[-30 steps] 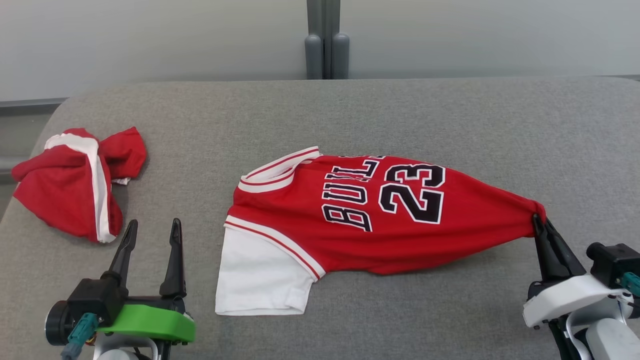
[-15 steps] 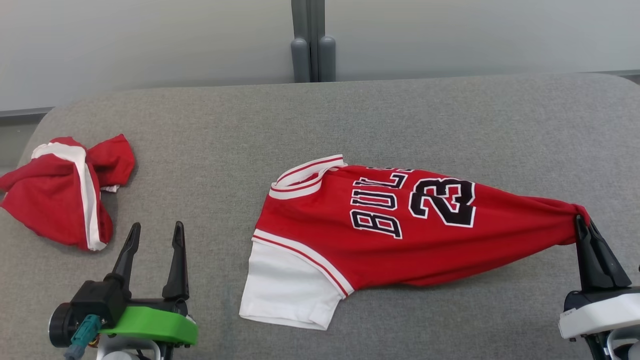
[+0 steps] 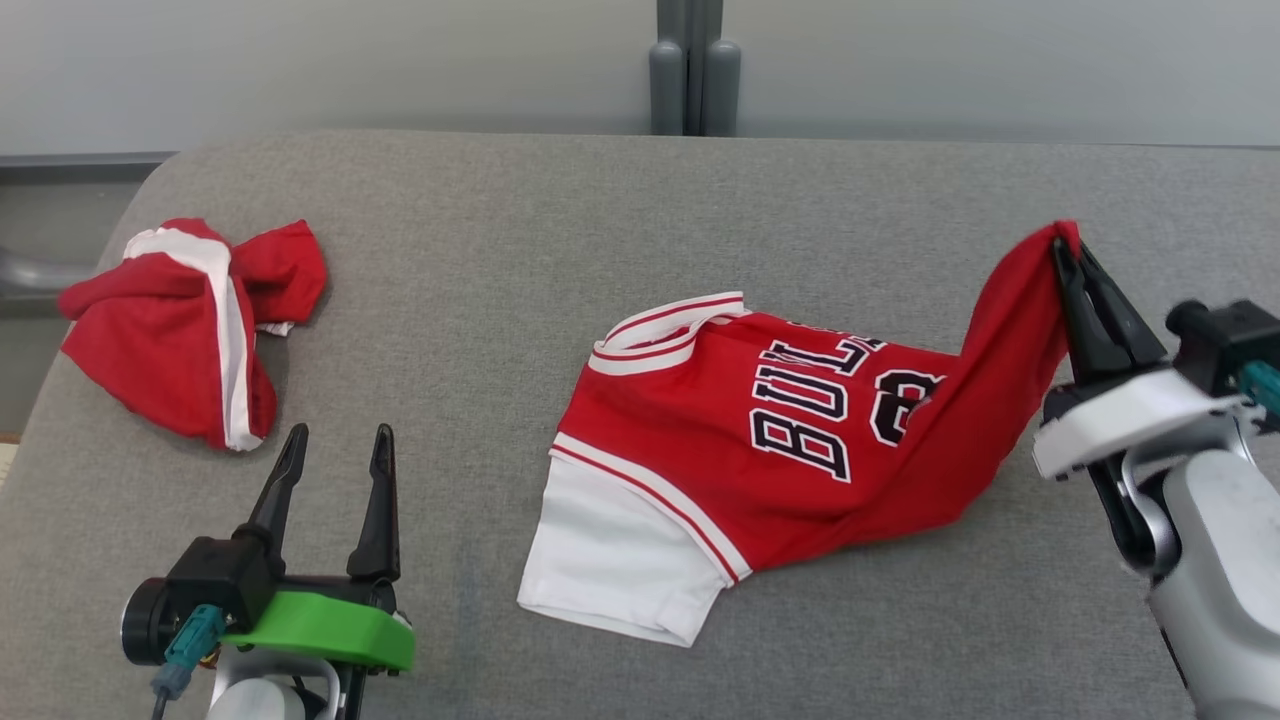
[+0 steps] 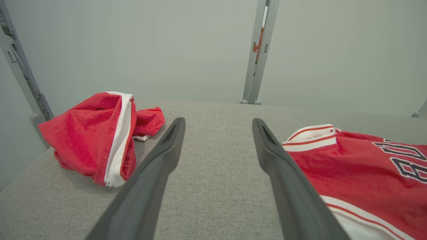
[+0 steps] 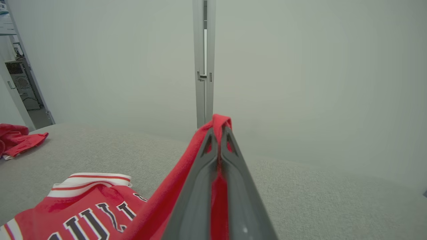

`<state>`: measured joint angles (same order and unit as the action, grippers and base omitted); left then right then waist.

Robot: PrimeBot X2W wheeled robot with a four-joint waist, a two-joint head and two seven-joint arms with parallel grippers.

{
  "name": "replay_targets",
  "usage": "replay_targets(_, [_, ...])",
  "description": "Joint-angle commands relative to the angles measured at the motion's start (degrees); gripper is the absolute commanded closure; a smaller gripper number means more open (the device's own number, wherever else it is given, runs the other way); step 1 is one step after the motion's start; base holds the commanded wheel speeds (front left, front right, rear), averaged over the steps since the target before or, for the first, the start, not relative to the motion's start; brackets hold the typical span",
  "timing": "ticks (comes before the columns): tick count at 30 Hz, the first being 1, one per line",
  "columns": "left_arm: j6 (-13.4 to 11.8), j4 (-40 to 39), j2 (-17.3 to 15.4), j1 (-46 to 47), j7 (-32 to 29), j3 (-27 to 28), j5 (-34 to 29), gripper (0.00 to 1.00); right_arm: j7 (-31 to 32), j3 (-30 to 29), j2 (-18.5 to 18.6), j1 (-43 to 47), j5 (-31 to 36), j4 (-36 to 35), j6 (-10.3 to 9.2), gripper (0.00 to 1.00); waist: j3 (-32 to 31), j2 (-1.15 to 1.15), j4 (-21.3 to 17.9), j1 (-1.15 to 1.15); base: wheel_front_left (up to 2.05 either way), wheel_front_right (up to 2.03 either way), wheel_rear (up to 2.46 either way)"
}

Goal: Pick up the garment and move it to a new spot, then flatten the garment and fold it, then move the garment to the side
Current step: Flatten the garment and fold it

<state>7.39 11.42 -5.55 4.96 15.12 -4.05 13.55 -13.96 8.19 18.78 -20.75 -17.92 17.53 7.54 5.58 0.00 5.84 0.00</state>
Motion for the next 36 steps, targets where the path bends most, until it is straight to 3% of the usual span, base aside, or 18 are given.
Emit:
replay_targets(1, [0.2,0.1,-0.1,1.2,0.0,-0.3,0.3,0.0,-0.1,1.0,0.1,-3.1,0.4,2.1,-0.1,1.0,1.5,0.0,1.7,0.0,0.0,0.0,0.0])
replay_targets(13, [0.2,1.0,1.0,5.1,0.0,-2.8,0.9,0.0,-0.5,8.9,-4.3,-25.9,2.4,29.3,-0.1,1.0,5.7,0.0,6.3,0.0,0.0,0.0,0.0])
replay_targets(14, [0.2,1.0,1.0,5.4,0.0,-3.1,1.0,0.0,-0.2,9.3,-4.7,-27.0,2.3,32.1,-0.1,0.9,6.1,0.0,6.7,0.0,0.0,0.0,0.0])
replay_targets(15, [0.2,1.1,1.1,5.7,0.0,-3.2,1.1,0.0,-0.2,9.7,-5.1,-27.8,2.1,34.0,-0.1,0.74,6.2,0.0,6.9,0.0,0.0,0.0,0.0])
replay_targets(16, [0.2,1.2,1.2,5.9,0.0,-3.3,1.1,0.0,-0.4,10.0,-5.4,-28.7,1.9,36.2,-0.09,0.27,6.4,0.0,7.1,0.0,0.0,0.0,0.0])
replay_targets(17, [0.2,1.3,1.2,6.0,0.0,-3.4,1.1,0.0,-0.5,10.2,-5.7,-29.1,1.6,37.8,-0.1,0.0,6.5,0.0,7.1,0.0,0.0,0.0,0.0])
replay_targets(23, [0.2,1.5,1.1,5.2,0.0,-2.5,0.9,0.0,-1.3,11.6,-6.1,-29.9,-0.6,40.7,-0.1,0.0,5.8,0.0,5.7,0.0,0.0,0.0,0.0])
replay_targets(36, [0.2,0.8,0.5,3.3,0.0,-0.8,0.0,0.0,-1.2,4.7,-0.2,-12.6,-4.2,21.3,-0.1,0.0,2.7,0.0,0.9,0.0,0.0,0.0,0.0])
